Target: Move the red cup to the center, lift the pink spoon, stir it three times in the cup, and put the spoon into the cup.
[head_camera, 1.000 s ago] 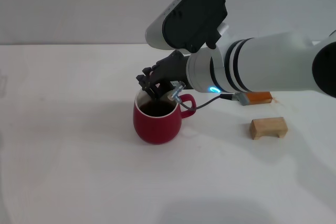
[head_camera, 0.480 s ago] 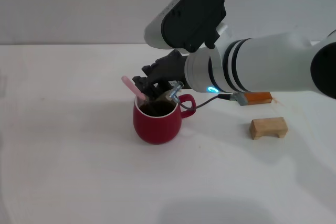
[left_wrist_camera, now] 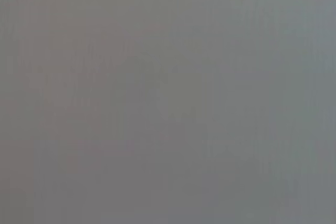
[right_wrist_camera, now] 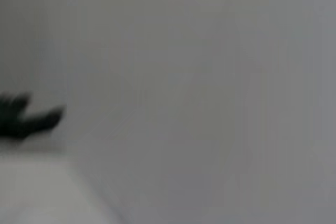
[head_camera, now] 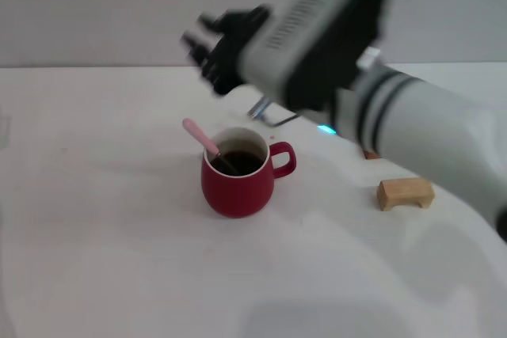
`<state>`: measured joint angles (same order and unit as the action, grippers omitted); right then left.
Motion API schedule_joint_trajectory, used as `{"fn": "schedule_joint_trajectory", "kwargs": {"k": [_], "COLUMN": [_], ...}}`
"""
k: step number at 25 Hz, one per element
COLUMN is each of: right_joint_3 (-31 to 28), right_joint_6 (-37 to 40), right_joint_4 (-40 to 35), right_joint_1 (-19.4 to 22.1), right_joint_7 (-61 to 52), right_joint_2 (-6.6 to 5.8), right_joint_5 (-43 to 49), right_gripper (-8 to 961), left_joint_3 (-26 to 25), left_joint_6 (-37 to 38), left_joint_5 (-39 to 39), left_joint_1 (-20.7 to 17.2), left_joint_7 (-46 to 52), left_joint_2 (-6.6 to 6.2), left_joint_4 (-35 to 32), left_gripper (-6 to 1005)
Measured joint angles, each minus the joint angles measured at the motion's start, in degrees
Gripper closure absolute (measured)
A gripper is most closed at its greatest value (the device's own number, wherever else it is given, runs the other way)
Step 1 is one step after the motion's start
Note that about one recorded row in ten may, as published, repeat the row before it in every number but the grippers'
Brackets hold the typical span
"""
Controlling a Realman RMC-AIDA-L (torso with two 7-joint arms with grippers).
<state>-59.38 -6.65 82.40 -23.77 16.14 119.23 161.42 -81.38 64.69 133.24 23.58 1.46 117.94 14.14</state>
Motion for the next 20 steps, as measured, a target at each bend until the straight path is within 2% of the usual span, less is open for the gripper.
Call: {"fn": "schedule_joint_trajectory", "kwargs": {"k": [1, 4, 5, 6, 8, 13, 14, 15, 16, 17, 20], "right_joint_3": [0.0, 0.5, 0.4, 0.4, -0.3, -1.7, -2.1, -2.2, -2.2, -2.1, -2.5], "right_joint_6": [0.0, 17.1, 26.4, 26.4, 34.7, 49.7, 58.4, 63.8, 63.8, 67.1, 78.2], "right_joint_4": [0.0, -3.1, -5.7, -5.7, -8.0, -14.0, -18.8, -22.3, -22.3, -24.7, -35.0], "right_joint_1": [0.0, 6.3, 9.6, 9.6, 13.0, 20.0, 22.1, 22.9, 22.9, 23.2, 23.6], "right_joint_7": [0.0, 0.1, 0.1, 0.1, 0.0, 0.0, 0.1, 0.1, 0.1, 0.1, 0.0], "right_joint_2": [0.0, -0.05, -0.1, -0.1, -0.11, -0.09, -0.03, 0.0, 0.0, -0.01, -0.28], "right_joint_5": [0.0, 1.5, 1.4, 1.4, 0.3, -5.7, -8.2, -10.4, -10.4, -12.4, -21.5], "right_gripper": [701, 697, 696, 695, 692, 512, 492, 471, 451, 431, 370], "left_joint_3": [0.0, 0.0, 0.4, 0.4, 1.4, 1.9, 2.4, 2.6, 2.6, 2.8, 2.8], "left_joint_6": [0.0, -0.1, -0.2, -0.2, -0.3, -0.2, -0.1, 0.0, 0.0, 0.0, 0.1], "left_joint_5": [0.0, 0.0, 0.0, 0.0, 0.0, 0.0, 0.0, 0.0, 0.0, 0.0, 0.0], "left_joint_1": [0.1, 0.3, 0.3, 0.3, 0.5, 0.5, 0.4, 0.4, 0.4, 0.4, 0.0], "left_joint_7": [0.4, 1.2, 1.3, 1.3, 1.3, 1.4, 1.4, 1.4, 1.4, 1.4, 1.4], "left_joint_2": [0.0, 0.01, 0.01, 0.01, 0.01, 0.08, 0.1, 0.1, 0.1, 0.09, 0.04], "left_joint_4": [-0.1, -0.2, -0.2, -0.2, -0.2, -0.1, -0.2, -0.3, -0.3, -0.4, -0.4], "left_gripper": [170, 170, 170, 170, 170, 170, 170, 170, 170, 170, 170]}}
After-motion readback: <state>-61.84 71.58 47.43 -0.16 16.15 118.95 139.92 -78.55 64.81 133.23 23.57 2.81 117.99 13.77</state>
